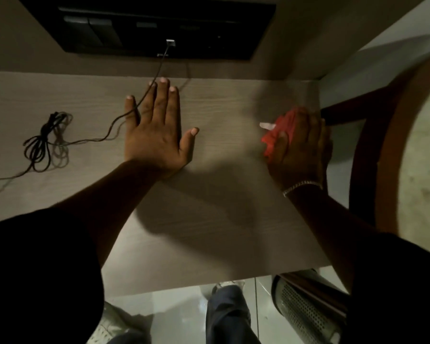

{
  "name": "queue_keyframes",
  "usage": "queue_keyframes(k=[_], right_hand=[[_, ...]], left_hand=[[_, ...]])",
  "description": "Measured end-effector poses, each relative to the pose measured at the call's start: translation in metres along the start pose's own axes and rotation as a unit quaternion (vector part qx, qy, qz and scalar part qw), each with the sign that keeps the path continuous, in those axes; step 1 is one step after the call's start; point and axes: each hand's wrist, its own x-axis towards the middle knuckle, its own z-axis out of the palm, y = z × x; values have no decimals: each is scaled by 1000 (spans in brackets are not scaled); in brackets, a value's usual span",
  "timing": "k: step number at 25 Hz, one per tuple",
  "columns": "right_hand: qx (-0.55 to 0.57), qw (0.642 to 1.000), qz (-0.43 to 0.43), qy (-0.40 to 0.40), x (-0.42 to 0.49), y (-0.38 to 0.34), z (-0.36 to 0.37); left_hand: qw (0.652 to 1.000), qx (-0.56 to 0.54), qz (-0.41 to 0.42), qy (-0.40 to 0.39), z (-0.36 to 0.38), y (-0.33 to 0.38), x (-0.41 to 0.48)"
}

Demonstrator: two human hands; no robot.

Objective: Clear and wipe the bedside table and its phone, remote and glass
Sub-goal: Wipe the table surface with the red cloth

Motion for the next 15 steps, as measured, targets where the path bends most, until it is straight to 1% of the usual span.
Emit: queue_keyframes(k=[1,4,6,8,10,13,15], right_hand=[[-3,1000,19,3,-1,4,1],[-17,998,63,23,15,-17,6],[-24,997,61,36,24,-23,6],[-35,999,1,27,17,-29,9],[-26,998,-64,10,7,-51,13],[-8,993,-114,-22,-6,-102,12],[2,979,-202,-27,-15,-143,13]], left_hand=[[1000,0,-2,0,-1,1,0],[1000,1,-14,14,-1,-1,-2],[1000,-4,-8,13,1,1,-1],[1000,-15,-4,18,2,-4,-5],[999,-23,-7,23,1,-20,-16],[998,-26,-14,55,0,-57,-38],[997,-32,-31,59,0,-91,-49]])
